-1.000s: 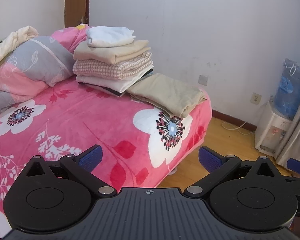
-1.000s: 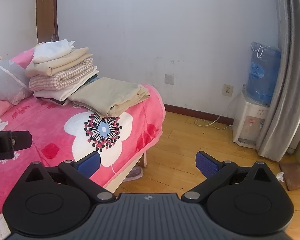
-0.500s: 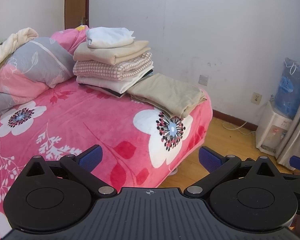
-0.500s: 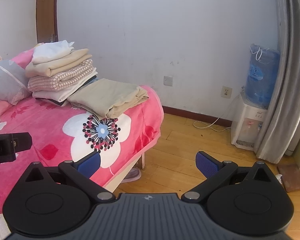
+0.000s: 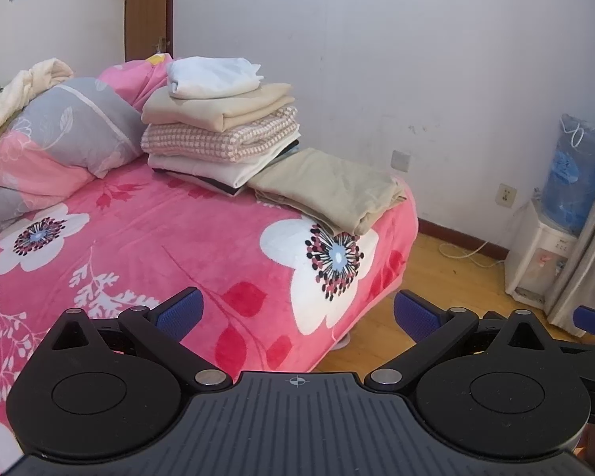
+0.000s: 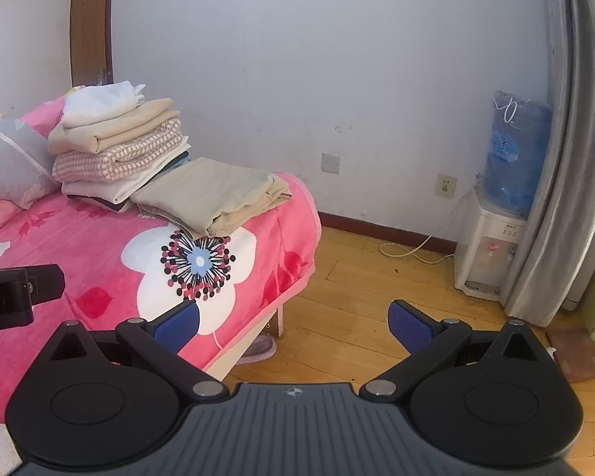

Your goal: Fold clothes

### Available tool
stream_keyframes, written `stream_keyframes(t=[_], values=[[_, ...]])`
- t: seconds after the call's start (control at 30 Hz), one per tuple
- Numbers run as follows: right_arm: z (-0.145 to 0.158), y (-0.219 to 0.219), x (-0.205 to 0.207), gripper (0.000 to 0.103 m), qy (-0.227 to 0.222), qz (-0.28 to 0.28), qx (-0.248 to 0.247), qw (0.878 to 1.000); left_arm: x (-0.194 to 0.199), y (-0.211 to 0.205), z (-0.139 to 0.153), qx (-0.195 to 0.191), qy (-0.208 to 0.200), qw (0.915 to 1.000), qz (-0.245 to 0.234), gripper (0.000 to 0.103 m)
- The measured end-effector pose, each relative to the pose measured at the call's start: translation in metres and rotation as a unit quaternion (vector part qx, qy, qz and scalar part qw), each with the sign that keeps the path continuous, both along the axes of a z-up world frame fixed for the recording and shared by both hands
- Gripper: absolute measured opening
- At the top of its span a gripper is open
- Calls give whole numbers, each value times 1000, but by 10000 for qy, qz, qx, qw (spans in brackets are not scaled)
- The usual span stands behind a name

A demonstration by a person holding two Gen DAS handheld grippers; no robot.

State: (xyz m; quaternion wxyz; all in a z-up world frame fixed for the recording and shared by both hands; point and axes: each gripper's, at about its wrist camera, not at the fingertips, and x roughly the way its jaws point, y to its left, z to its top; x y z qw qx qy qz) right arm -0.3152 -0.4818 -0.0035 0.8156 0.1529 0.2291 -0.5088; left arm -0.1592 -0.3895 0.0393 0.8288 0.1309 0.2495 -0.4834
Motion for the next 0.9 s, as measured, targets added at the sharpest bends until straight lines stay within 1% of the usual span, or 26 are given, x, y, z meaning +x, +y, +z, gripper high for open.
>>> stream_keyframes(t=[0.9], values=[[0, 1, 0, 103, 23, 11, -11, 10000, -3, -1, -1, 31, -23, 10000, -37, 103]])
